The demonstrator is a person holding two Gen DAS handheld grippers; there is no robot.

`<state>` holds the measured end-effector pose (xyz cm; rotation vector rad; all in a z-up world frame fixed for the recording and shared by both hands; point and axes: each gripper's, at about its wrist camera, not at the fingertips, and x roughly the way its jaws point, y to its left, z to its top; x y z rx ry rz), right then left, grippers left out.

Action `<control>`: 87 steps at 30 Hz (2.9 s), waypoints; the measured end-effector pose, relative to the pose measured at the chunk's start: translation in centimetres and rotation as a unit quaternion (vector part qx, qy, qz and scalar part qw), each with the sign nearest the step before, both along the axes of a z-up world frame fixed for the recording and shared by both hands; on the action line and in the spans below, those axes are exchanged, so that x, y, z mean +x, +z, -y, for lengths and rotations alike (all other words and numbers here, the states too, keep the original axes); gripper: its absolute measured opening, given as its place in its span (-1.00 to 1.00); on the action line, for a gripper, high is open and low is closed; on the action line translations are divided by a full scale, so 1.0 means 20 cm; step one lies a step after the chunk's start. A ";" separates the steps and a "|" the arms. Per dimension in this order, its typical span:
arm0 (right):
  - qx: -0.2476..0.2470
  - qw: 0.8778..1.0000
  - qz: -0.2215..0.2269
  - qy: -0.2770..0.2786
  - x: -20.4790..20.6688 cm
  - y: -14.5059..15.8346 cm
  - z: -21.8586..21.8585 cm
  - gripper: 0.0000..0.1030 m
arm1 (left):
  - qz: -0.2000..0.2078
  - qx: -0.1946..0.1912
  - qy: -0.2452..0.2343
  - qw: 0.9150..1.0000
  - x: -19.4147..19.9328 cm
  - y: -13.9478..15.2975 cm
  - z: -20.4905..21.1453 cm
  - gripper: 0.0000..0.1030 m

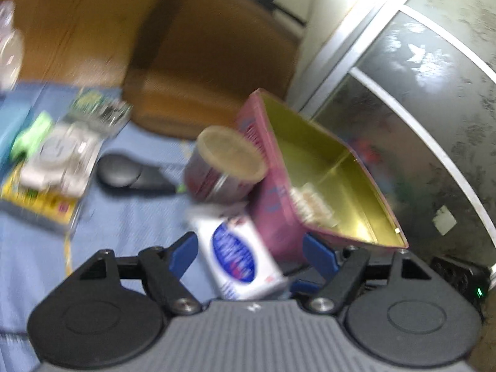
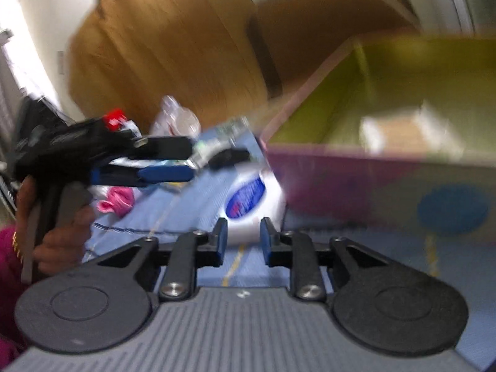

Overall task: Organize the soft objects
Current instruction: 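Move the right gripper to the white wet-wipes pack with blue circle, then grasp the wet-wipes pack with the right gripper and drop it into the tin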

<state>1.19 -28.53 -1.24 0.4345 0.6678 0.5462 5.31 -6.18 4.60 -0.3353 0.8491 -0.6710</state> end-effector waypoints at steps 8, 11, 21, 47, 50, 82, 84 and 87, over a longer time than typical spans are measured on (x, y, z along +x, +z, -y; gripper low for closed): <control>0.059 0.996 -0.061 0.005 0.15 -0.09 -0.13 -0.93 | -0.021 -0.030 -0.013 0.999 0.03 -0.19 0.02 0.39; 0.074 0.993 -0.081 0.039 0.15 -0.12 -0.23 -0.95 | -0.070 -0.064 -0.050 0.994 0.03 -0.23 0.03 0.07; 0.008 0.998 -0.022 0.062 0.00 -0.01 -0.30 -0.83 | -0.030 -0.054 -0.001 0.998 -0.03 -0.15 -0.17 0.21; 0.067 0.993 -0.044 -0.084 0.12 -0.01 -0.06 -0.45 | -0.047 -0.057 0.002 0.997 0.13 -0.20 -0.07 0.34; 0.099 0.990 -0.074 -0.061 0.16 -0.04 -0.11 -0.95 | -0.048 -0.054 -0.007 0.997 0.10 -0.21 -0.07 0.21; -0.237 0.969 -0.026 0.060 0.50 0.15 -0.73 0.50 | -0.029 -0.110 0.110 0.987 -0.06 -0.18 -0.63 0.32; -0.181 0.980 -0.037 0.078 0.43 0.16 -0.72 0.50 | -0.031 -0.106 0.106 0.988 -0.06 -0.19 -0.62 0.32; -0.098 0.989 -0.045 0.102 0.32 0.15 -0.66 0.48 | -0.035 -0.099 0.101 0.989 -0.07 -0.19 -0.60 0.32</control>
